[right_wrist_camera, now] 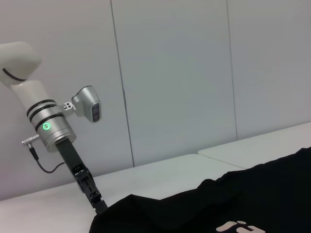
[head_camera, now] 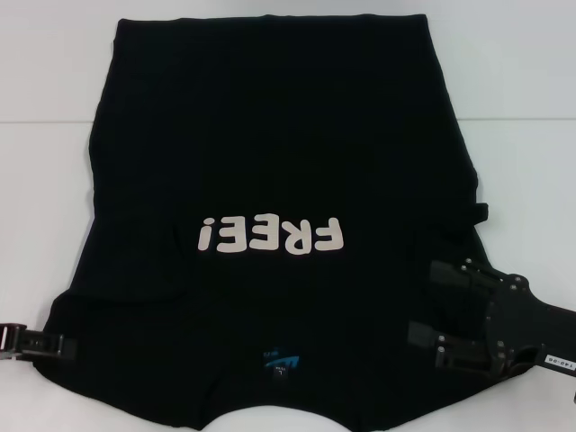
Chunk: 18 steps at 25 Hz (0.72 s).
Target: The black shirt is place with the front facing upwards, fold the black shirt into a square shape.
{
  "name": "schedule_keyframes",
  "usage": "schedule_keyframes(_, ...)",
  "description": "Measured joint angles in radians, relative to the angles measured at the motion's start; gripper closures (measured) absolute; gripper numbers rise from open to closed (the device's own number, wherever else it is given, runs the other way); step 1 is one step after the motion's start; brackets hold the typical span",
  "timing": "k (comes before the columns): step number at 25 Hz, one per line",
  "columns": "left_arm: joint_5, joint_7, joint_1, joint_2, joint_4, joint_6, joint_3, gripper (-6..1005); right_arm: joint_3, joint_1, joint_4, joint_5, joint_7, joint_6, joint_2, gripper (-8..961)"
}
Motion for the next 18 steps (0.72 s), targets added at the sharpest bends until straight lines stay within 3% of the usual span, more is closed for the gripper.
schedule_keyframes(12, 0.009, 0.006, -0.011, 0.010, -0.047, 0.004, -0.001, 205, -0.002, 0.002, 0.000, 0.000, 0.000, -0.001, 0.000, 22)
schedule_keyframes(18, 0.015, 0.015, -0.008, 0.002, -0.032, -0.010, 0.026, 302, -0.001, 0.003, 0.000, 0.000, 0.003, -0.001, 0.000, 22)
